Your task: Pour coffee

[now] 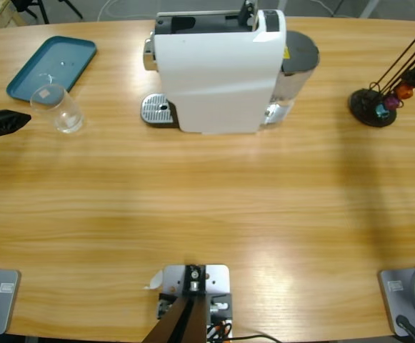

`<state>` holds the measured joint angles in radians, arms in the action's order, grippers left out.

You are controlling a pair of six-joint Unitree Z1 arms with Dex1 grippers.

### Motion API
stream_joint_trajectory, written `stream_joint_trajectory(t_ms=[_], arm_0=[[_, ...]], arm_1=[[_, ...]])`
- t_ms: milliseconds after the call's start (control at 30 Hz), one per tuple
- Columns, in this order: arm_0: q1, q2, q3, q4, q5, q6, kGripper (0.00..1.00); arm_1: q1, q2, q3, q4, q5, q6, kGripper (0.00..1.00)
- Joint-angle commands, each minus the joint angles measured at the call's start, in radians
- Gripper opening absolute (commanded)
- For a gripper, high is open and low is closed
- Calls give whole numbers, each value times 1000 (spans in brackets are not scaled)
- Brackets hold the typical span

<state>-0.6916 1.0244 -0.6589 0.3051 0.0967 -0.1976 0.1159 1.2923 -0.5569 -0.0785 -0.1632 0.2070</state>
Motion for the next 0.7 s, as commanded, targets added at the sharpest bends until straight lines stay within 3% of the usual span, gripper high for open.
stream_joint_trajectory(t_ms=[33, 133, 267, 333, 633, 700], arm_0=[[7, 26, 39, -14, -12, 18, 895], [7, 30, 38, -14, -12, 18, 895], [7, 31, 38, -15, -12, 20, 895], [7, 31, 38, -15, -12, 20, 895], [7, 33, 38, -15, -12, 20, 895], [7, 34, 38, -17, -12, 21, 895]], arm_1=[[-15, 39, 31, -17, -22, 20, 674], [-18, 44, 29, -20, -22, 22, 600], [-22, 64, 31, -31, -19, 23, 588], [-22, 71, 32, -36, -17, 23, 475], [-22, 81, 40, -55, -14, 23, 458], [-22, 78, 43, -55, -13, 23, 237]])
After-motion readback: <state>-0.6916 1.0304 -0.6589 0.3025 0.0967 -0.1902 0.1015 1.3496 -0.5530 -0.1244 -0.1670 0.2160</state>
